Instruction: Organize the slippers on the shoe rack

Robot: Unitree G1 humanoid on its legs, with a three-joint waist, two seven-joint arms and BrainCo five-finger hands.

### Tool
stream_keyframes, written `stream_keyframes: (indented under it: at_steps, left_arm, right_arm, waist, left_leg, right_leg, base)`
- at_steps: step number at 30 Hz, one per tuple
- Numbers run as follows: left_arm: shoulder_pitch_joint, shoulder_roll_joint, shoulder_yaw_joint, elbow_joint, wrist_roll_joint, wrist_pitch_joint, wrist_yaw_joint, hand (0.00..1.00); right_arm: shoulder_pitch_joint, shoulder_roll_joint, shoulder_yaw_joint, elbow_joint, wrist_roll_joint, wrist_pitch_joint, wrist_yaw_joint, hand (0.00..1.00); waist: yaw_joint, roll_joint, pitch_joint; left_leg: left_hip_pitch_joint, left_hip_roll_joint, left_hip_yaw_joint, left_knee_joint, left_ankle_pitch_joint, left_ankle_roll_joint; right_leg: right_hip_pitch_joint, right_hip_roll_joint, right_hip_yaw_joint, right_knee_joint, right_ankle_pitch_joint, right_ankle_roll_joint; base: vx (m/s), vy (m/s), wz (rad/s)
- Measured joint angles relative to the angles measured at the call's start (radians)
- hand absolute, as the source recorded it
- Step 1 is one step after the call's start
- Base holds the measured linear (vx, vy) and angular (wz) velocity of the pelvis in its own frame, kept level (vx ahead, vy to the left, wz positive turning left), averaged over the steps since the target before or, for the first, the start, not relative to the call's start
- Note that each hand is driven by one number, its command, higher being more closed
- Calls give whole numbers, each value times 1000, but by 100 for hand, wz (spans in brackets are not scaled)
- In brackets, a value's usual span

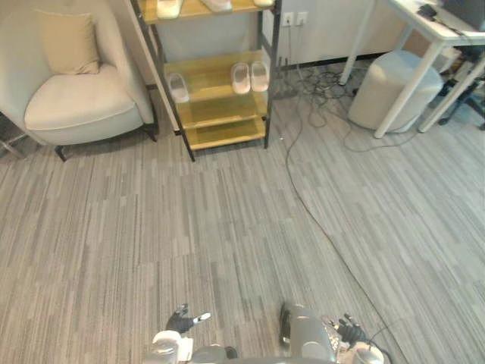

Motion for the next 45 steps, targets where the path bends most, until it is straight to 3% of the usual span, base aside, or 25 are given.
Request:
stream_keyframes:
  at_steps: [2, 4, 7, 9, 12, 13, 14, 16, 18, 20, 21, 22, 23, 24, 27, 29, 31, 32, 33, 34, 37, 39, 40, 42, 45]
  left_arm:
    - [-2, -18, 6, 0, 10, 1, -4, 0]
    - [-11, -42, 77, -8, 18, 0, -4, 0]
    - [-12, -47, 114, -17, 20, -1, -2, 0]
    - [-15, -48, 113, -33, 20, -7, -3, 0]
    - [-29, -40, 113, -36, 20, -5, -2, 0]
    - [-30, -38, 112, -39, 20, -5, -2, 0]
    - [-27, -40, 110, -41, 20, -6, -1, 0]
    - [-27, -26, 106, -34, 20, -3, 1, 0]
    - [-36, 9, 102, -22, 25, 2, -2, 0]
    - [-43, 12, 101, -7, 28, 2, -2, 0]
    - [-43, 18, 94, -4, 26, 2, -1, 0]
    - [-43, 28, 74, 2, 26, 3, -1, 0]
    - [-42, 30, 61, 8, 26, 4, -1, 0]
    - [-38, 31, 28, 13, 26, 5, -1, 0]
    - [-30, 12, 12, 12, 26, 7, 0, 0]
    - [-37, -4, -9, 12, 27, 10, -1, 0]
    - [-47, -11, -14, 12, 29, 15, -1, 0]
    - [-46, -15, -14, 12, 31, 17, -1, 0]
    - [-48, -37, -8, 16, 38, 20, 0, 0]
    - [-46, -45, -4, 16, 38, 19, 0, 0]
    - [-47, -57, -4, 15, 39, 17, -2, 0]
    - [-48, -61, 11, 8, 39, 17, -2, 0]
    - [-48, -63, 20, 8, 38, 17, -2, 0]
    - [-48, -75, 35, 0, 38, 17, -2, 0]
    - [-49, -83, 34, -11, 38, 6, -4, 0]
  right_arm:
    - [0, -8, -2, -3, -1, 0, 3, 0]
    - [4, -11, -1, -3, 1, 4, 1, 0]
    - [12, -3, -8, -5, 3, 3, -1, 0]
    - [11, -4, -10, -5, 4, 2, -2, 0]
    - [-13, 9, -31, -4, 5, 1, -3, 0]
    - [-15, 13, -35, -2, 5, 1, -3, 0]
    - [-10, 10, -35, 0, 4, 1, -4, 0]
    - [-16, 15, -18, 2, 2, 1, -6, 0]
    - [-15, 41, 1, 3, 1, 0, -5, 0]
    - [-16, 49, 1, 3, 0, 0, -4, 0]
    - [-20, 52, 1, 2, 1, 0, -2, 0]
    - [-22, 53, -1, 2, 1, -1, 2, 0]
    - [-24, 53, -1, 1, 0, -2, 3, 0]
    - [-30, 48, 1, -1, -1, -2, 4, 0]
    - [-51, 41, 20, -16, -1, -11, 5, 0]
    - [-67, 37, 19, -35, 0, -17, 6, 0]
    - [-66, 34, 17, -59, 0, -18, 5, 0]
    - [-61, 33, 15, -55, 0, -18, 5, 0]
    - [-63, 20, 4, -47, -1, -17, 5, 0]
    - [-66, 8, 4, -47, -2, -15, 3, 0]
    - [-54, 1, -1, -40, -1, -14, 5, 0]
    - [-51, -2, 0, -23, -1, -9, 4, 0]
    - [-49, -3, 0, -18, -1, -9, 3, 0]
    - [-27, 0, 1, -11, -1, -8, 2, 0]
    - [-18, 4, 0, -11, 1, -8, 2, 0]
  waist:
    - [0, 21, -7]
    - [6, 46, 9]
    - [8, 37, 17]
    - [15, 34, 18]
    - [29, 19, 27]
    - [31, 13, 30]
    - [39, 14, 28]
    - [62, -5, 18]
    - [56, -57, 3]
    - [64, -61, -1]
    - [68, -72, -6]
    - [70, -83, -11]
    - [68, -82, -10]
    - [65, -80, -10]
    - [60, -29, -12]
    - [50, -2, -1]
    - [36, -11, 0]
    - [34, -21, -3]
    - [27, 6, 5]
    - [32, 24, 3]
    - [12, 20, 3]
    - [14, 17, 6]
    - [14, 20, 7]
    - [18, 19, 8]
    - [22, 14, 7]
  left_leg:
    - [-81, 47, -12, 196, -8, -16]
    - [-231, 167, 3, 587, 51, -77]
    - [-312, 241, 65, 771, 34, -50]
    - [-373, 229, 89, 702, 25, -37]
    - [-429, 143, 83, 347, 51, -26]
    - [-424, 105, 60, 215, 97, -30]
    - [-410, 67, 16, 41, 224, -45]
    - [-390, 39, 8, 41, 316, 5]
    - [-436, 11, 7, 155, 232, 55]
    - [-436, 10, 14, 212, 173, 72]
    - [-402, 0, 36, 209, 148, 83]
    - [-357, -21, 42, 193, 132, 99]
    - [-331, -31, 39, 178, 126, 108]
    - [-244, -42, 36, 121, 122, 115]
    - [-112, -14, 37, 1, 122, 115]
    - [-76, 14, 19, -33, 122, 115]
    - [-68, 22, -14, -38, 117, 105]
    - [-52, 21, -22, -37, 98, 70]
    - [-24, 46, -33, -34, 66, 18]
    - [-21, 60, -29, -33, 65, 13]
    - [-66, 77, -52, 160, 71, -31]
    - [-182, 141, -44, 448, 111, -134]
    - [-203, 163, -36, 513, 111, -141]
    - [-261, 222, 34, 658, 73, -106]
    - [-325, 198, 85, 522, 42, -65]
  right_leg:
    - [17, 15, -18, 16, -60, -18]
    - [119, 62, -52, -33, -96, -51]
    - [295, 84, -74, -119, -135, -75]
    - [360, 82, -72, -180, -139, -72]
    - [436, 51, -60, -241, -146, -40]
    - [453, 38, -58, -248, -154, -24]
    - [469, 33, -43, -258, -180, 1]
    - [496, 18, -4, -276, -199, 28]
    - [494, -21, 0, -237, -215, 47]
    - [436, -30, 21, -83, -217, 51]
    - [363, -50, 55, 104, -213, 88]
    - [295, -68, 73, 273, -207, 168]
    - [276, -75, 66, 340, -215, 183]
    - [252, -85, 10, 424, -247, 133]
    - [176, -47, -135, 339, -310, 19]
    - [117, -12, -163, 188, -302, -1]
    - [69, -5, -134, -64, -148, 12]
    - [74, -7, -112, -131, -35, 9]
    - [92, 4, -125, -89, 19, -25]
    - [89, 10, -126, -63, 6, -31]
    - [112, -28, -168, 74, -162, -46]
    - [183, -13, -196, 40, -186, -68]
    - [208, -4, -203, 24, -188, -72]
    - [327, 21, -215, -54, -193, -80]
    - [395, 22, -203, -128, -183, -63]
  base:
    - [506, -339, 32]
    - [500, -255, 11]
    - [410, -121, 6]
    - [234, -4, -2]
    - [307, 96, -17]
    - [345, 185, -17]
    - [437, 248, -37]
    - [470, 220, -43]
    - [496, 192, -5]
    - [363, 188, -4]
    - [436, 236, -8]
    - [449, 223, -4]
    - [562, 177, 6]
    - [470, 96, 2]
    - [465, 31, -6]
    - [358, -83, 22]
    - [357, -177, 63]
    - [393, -243, 68]
    - [318, -200, 43]
    - [364, -243, 44]
    - [349, -267, 53]
    - [302, -204, 25]
    - [284, -140, 3]
    - [271, -83, -3]
    - [175, 42, -13]
